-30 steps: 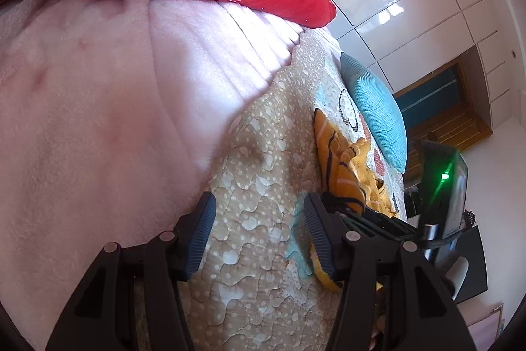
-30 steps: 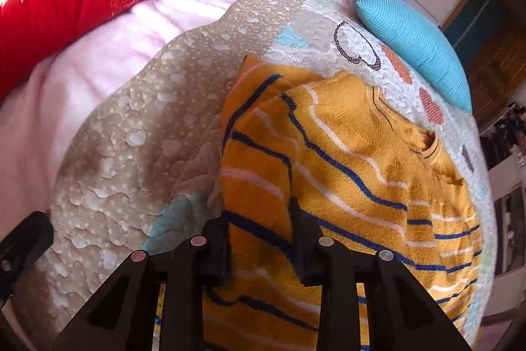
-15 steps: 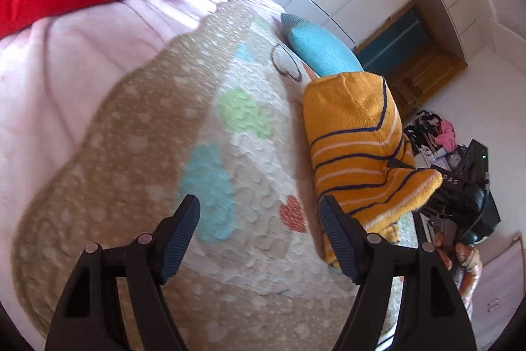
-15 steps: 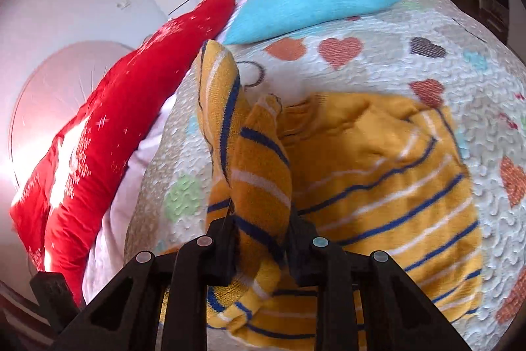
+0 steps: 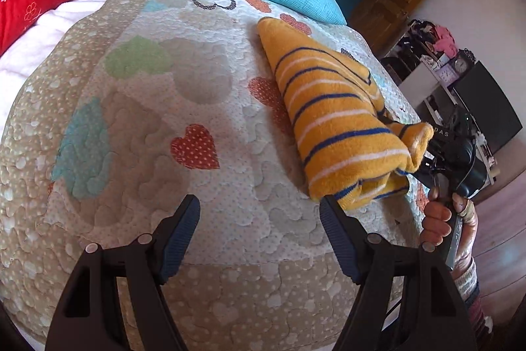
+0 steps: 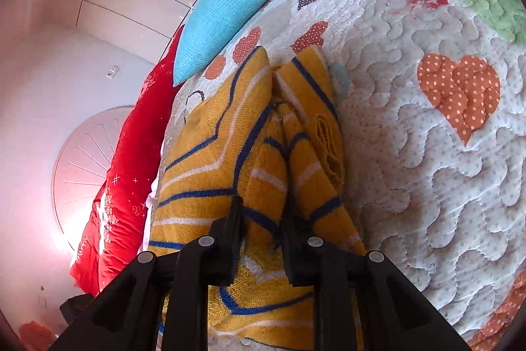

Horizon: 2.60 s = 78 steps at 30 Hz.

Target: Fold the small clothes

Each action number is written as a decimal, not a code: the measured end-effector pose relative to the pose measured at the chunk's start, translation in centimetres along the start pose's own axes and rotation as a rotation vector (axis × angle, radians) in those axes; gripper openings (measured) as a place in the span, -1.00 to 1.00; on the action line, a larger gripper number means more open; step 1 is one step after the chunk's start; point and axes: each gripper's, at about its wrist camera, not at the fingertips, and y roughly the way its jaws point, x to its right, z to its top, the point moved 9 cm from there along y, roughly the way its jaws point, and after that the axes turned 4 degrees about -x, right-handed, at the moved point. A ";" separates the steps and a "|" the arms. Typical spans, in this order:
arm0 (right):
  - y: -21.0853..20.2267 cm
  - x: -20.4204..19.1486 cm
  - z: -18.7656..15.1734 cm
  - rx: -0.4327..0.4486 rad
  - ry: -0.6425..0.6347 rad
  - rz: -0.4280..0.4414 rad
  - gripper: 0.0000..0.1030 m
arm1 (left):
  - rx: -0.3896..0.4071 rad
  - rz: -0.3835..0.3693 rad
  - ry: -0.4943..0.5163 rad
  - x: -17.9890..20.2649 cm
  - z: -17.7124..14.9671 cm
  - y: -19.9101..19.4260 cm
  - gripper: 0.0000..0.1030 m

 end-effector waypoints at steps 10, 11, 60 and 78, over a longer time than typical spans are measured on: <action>-4.7 1.5 0.1 0.076 -0.089 -0.113 -0.78 | -0.025 0.002 -0.005 1.4 -0.6 0.3 0.43; -5.4 1.4 0.5 0.096 -0.091 -0.107 -0.77 | -0.022 -0.001 -0.001 1.6 -0.6 0.3 0.43; 2.9 -4.3 2.3 -0.078 -0.118 0.101 -0.60 | -0.113 -0.029 -0.044 6.8 3.1 7.8 0.52; -0.4 4.3 1.9 0.014 0.016 0.256 -0.53 | -0.073 -0.096 -0.009 9.8 4.5 4.4 0.53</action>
